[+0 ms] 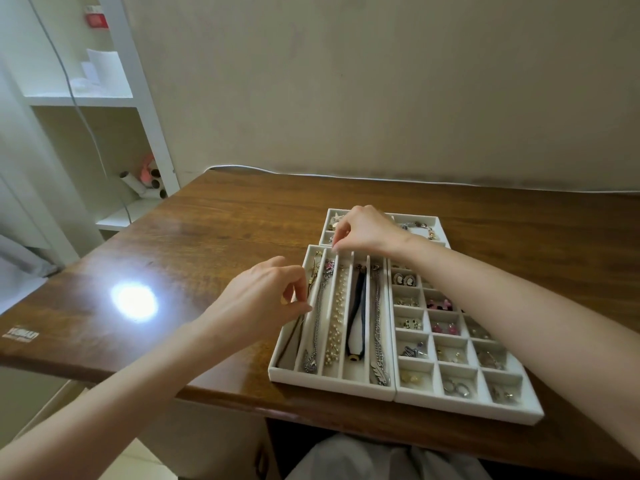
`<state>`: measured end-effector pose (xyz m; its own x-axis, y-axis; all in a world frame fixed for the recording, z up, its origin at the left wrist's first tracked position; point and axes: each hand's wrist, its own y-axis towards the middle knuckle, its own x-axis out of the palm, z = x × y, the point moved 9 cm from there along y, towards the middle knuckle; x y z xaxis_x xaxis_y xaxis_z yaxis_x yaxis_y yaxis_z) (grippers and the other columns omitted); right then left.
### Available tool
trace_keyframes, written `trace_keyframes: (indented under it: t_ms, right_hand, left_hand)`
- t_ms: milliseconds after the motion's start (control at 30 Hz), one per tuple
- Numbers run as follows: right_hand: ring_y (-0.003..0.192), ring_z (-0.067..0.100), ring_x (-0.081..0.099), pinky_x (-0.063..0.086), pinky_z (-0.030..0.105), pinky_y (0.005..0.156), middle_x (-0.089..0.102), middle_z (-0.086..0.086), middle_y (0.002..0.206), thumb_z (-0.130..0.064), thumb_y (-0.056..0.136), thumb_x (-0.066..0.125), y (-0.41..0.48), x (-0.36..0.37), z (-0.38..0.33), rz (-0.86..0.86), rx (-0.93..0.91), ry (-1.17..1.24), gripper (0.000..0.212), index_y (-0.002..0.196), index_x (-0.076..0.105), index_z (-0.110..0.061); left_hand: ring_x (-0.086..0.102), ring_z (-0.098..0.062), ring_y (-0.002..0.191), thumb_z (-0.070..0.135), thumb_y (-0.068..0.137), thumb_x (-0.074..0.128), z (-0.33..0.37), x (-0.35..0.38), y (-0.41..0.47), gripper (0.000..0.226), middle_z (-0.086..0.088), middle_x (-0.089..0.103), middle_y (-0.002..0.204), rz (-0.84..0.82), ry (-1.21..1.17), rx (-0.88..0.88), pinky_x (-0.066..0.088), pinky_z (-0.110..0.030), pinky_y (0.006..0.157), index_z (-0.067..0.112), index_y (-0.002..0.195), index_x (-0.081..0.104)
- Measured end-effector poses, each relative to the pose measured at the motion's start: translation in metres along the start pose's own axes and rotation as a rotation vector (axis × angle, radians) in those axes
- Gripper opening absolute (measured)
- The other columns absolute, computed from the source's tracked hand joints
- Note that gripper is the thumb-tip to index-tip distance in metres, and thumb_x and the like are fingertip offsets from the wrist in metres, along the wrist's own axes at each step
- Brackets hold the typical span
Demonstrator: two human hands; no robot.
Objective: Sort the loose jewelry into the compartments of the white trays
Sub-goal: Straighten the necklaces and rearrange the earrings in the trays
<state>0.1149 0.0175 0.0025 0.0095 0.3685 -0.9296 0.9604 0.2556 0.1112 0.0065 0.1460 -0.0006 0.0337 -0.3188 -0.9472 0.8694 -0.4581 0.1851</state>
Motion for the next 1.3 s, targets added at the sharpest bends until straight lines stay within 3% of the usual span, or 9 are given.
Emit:
trace_keyframes:
  t_ms: [133, 267, 333, 467, 667, 767, 967, 1133, 1300]
  right_hand:
    - [0.086, 0.01, 0.062, 0.054, 0.031, 0.075, 0.07, -0.008, 0.088, -0.035, 0.073, 0.075, 0.001, 0.014, -0.005, -0.082, 0.028, -0.091, 0.015, 0.083, 0.077, -0.024]
    - [0.083, 0.015, 0.063, 0.053, 0.032, 0.07, 0.07, -0.003, 0.086, -0.03, 0.071, 0.072, 0.004, 0.024, -0.011, -0.097, 0.06, -0.207, 0.02, 0.085, 0.074, -0.016]
    - [0.074, 0.017, 0.06, 0.047, 0.03, 0.061, 0.062, -0.001, 0.074, -0.024, 0.073, 0.071, 0.004, 0.024, -0.014, -0.105, 0.073, -0.252, 0.013, 0.073, 0.066, -0.012]
    - [0.056, 0.015, 0.043, 0.032, 0.026, 0.049, 0.042, -0.002, 0.059, -0.018, 0.074, 0.071, 0.004, 0.028, -0.014, -0.142, 0.129, -0.227, 0.032, 0.056, 0.045, -0.015]
    - [0.069, 0.013, 0.059, 0.041, 0.024, 0.053, 0.068, 0.002, 0.078, -0.019, 0.07, 0.08, 0.001, 0.015, -0.009, -0.223, 0.168, 0.132, 0.015, 0.079, 0.074, -0.009]
    - [0.062, 0.006, 0.051, 0.036, 0.02, 0.052, 0.064, -0.004, 0.066, -0.016, 0.068, 0.082, -0.003, 0.005, -0.009, -0.198, 0.141, 0.278, 0.01, 0.074, 0.075, -0.011]
    - [0.063, 0.007, 0.054, 0.039, 0.018, 0.052, 0.064, -0.005, 0.063, -0.011, 0.069, 0.082, -0.006, 0.006, -0.007, -0.178, 0.129, 0.406, 0.011, 0.067, 0.072, -0.014]
    - [0.069, 0.015, 0.067, 0.054, 0.021, 0.063, 0.071, 0.011, 0.079, -0.008, 0.079, 0.074, -0.011, 0.004, -0.01, -0.25, 0.092, 0.607, 0.012, 0.086, 0.069, -0.001]
    - [0.069, 0.012, 0.066, 0.055, 0.021, 0.065, 0.071, 0.006, 0.077, -0.009, 0.079, 0.074, -0.016, -0.009, -0.017, -0.224, 0.011, 0.738, 0.011, 0.086, 0.068, -0.003]
  left_hand:
    - [0.044, -0.002, 0.069, 0.035, 0.083, 0.065, 0.001, 0.002, 0.002, 0.014, 0.013, 0.047, 0.083, 0.01, -0.019, 0.016, 0.038, -0.015, 0.062, 0.03, 0.083, 0.052]
    - [0.043, -0.001, 0.068, 0.033, 0.084, 0.064, 0.001, 0.002, 0.003, 0.014, 0.014, 0.045, 0.082, 0.023, -0.038, 0.026, 0.038, -0.014, 0.062, 0.03, 0.083, 0.051]
    - [0.043, -0.001, 0.067, 0.031, 0.084, 0.064, 0.0, 0.003, 0.004, 0.013, 0.014, 0.046, 0.082, 0.035, -0.05, 0.027, 0.037, -0.014, 0.062, 0.029, 0.083, 0.052]
    - [0.044, -0.002, 0.067, 0.029, 0.085, 0.063, -0.003, 0.001, 0.006, 0.01, 0.014, 0.047, 0.08, 0.086, -0.093, 0.031, 0.036, -0.015, 0.061, 0.027, 0.081, 0.054]
    - [0.047, -0.002, 0.066, 0.021, 0.082, 0.065, -0.012, -0.015, 0.019, 0.012, 0.012, 0.051, 0.077, 0.239, -0.228, -0.018, 0.033, -0.012, 0.058, 0.024, 0.077, 0.055]
    - [0.049, -0.004, 0.069, 0.02, 0.081, 0.065, -0.019, -0.014, 0.031, 0.009, 0.011, 0.054, 0.08, 0.273, -0.251, -0.052, 0.037, -0.015, 0.061, 0.021, 0.08, 0.057]
    - [0.052, -0.013, 0.075, 0.026, 0.078, 0.068, -0.029, 0.005, 0.053, 0.016, 0.005, 0.057, 0.086, 0.214, -0.24, -0.138, 0.039, -0.024, 0.065, 0.02, 0.084, 0.055]
    - [0.054, -0.014, 0.083, 0.032, 0.076, 0.073, -0.032, 0.02, 0.062, 0.03, 0.004, 0.058, 0.096, 0.124, -0.25, -0.16, 0.045, -0.027, 0.072, 0.019, 0.097, 0.057]
    - [0.054, -0.01, 0.071, 0.022, 0.082, 0.068, -0.022, 0.012, 0.064, 0.014, 0.007, 0.061, 0.079, 0.181, -0.316, -0.126, 0.042, -0.021, 0.064, 0.014, 0.092, 0.064]
